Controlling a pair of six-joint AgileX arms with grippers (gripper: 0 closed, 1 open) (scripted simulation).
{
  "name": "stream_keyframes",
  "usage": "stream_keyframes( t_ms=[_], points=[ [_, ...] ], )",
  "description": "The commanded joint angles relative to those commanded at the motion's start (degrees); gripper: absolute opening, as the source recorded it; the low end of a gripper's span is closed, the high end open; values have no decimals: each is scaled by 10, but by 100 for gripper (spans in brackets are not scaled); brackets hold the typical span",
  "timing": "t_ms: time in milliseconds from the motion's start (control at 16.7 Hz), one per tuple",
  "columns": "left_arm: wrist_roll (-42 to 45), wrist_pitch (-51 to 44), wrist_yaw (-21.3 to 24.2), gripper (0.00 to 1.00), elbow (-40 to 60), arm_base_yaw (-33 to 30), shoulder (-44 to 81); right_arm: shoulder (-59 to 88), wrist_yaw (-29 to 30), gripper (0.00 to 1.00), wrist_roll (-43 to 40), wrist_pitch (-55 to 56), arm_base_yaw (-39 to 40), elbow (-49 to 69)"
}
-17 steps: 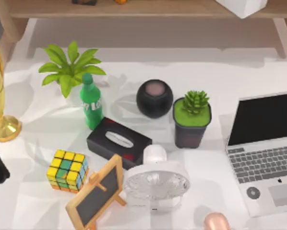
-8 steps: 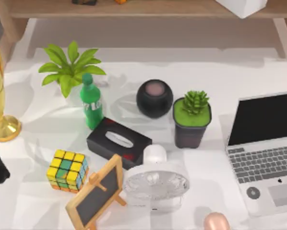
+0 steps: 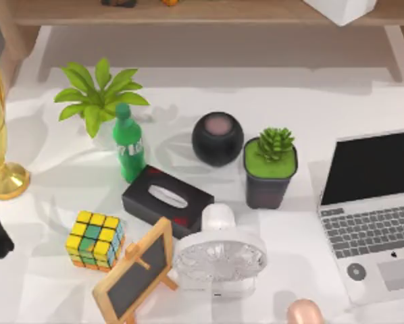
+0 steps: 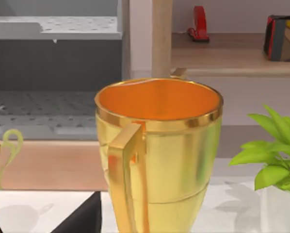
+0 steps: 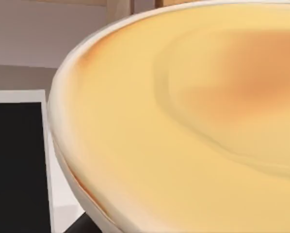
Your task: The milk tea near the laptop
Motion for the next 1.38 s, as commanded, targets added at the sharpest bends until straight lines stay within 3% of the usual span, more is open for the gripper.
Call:
stream_keyframes(
  t_ms=[720,1380],
  points=[
    [0,0,0,100,0,0,0,69,2,0,0,42,-2,-37],
    [0,0,0,100,0,0,0,69,2,83,0,42,-2,-37]
  ],
)
